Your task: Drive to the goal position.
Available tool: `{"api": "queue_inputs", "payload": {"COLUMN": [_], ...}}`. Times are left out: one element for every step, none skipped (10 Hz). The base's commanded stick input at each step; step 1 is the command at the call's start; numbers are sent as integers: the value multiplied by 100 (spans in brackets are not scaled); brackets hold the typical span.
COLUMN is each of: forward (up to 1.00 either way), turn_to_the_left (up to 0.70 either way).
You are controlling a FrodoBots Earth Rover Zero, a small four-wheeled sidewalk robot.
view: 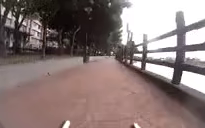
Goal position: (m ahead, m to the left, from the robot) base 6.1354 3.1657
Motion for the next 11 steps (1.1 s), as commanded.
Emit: {"api": "queue_inputs", "payload": {"forward": [100, 100, 100, 100, 100, 100, 100, 100, 100, 100, 100], "turn_to_the_left": [-30, -6, 0, 0, 0, 0, 0, 0, 0, 0, 0]}}
